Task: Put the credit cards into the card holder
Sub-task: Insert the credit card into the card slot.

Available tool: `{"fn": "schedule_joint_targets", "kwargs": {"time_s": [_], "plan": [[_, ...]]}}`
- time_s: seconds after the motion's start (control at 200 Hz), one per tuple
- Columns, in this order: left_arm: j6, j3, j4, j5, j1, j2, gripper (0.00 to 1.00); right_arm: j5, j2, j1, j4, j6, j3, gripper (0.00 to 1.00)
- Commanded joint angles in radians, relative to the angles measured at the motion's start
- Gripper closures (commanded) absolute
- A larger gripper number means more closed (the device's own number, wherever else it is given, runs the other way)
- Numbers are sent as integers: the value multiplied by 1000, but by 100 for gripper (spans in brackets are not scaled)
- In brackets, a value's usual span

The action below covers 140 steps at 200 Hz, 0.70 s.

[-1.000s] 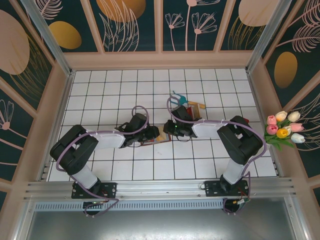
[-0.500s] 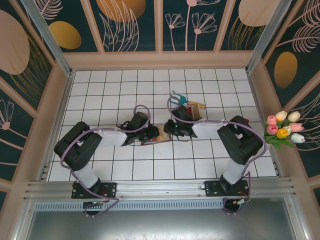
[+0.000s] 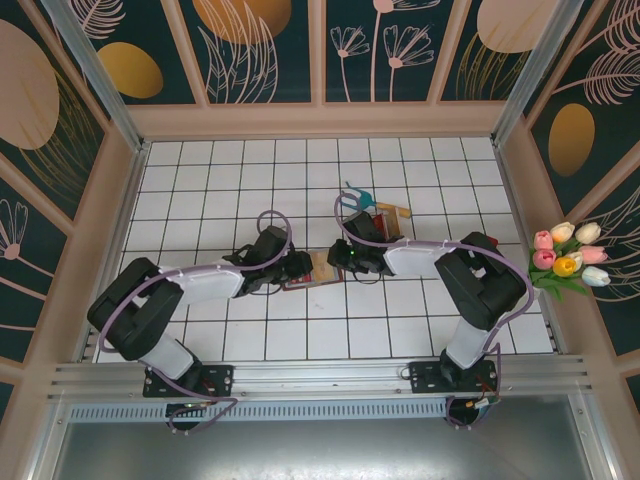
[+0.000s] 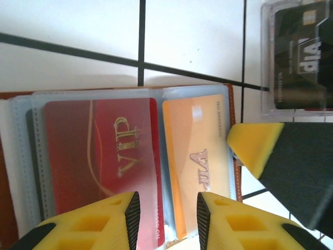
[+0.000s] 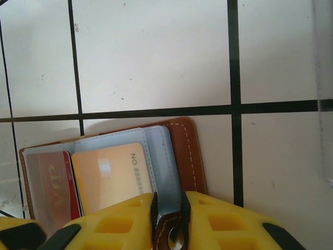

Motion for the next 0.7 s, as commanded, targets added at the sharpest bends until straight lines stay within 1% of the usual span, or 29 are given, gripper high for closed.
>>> {"fn": "schedule_joint_targets", "kwargs": {"time_s": [0.0,0.125,0.2,0.275,0.435,0.535,0.621,0.696], "plan": [[9,-6,34,4,-2,-37,63,-2,-13,6,-92,14,-34,75],[17,24,62,53,-2,-10,66,-3,-37,3,-86,22,-35,73],[21,43,49,62,-4,12,69,-1,-55,1,-91,20,-30,71],[17,42,55,56,-3,14,70,2,-88,-4,-98,13,-27,69],[17,41,23,-4,-2,-14,70,48,-181,-11,-171,-24,9,65],[20,36,-14,-60,-4,-45,68,87,-233,-19,-224,-46,28,64],[22,24,-39,-106,-2,-75,68,84,-263,-22,-241,-57,34,63],[25,12,-54,-144,-2,-104,64,75,-291,-19,-230,-54,30,63]]}}
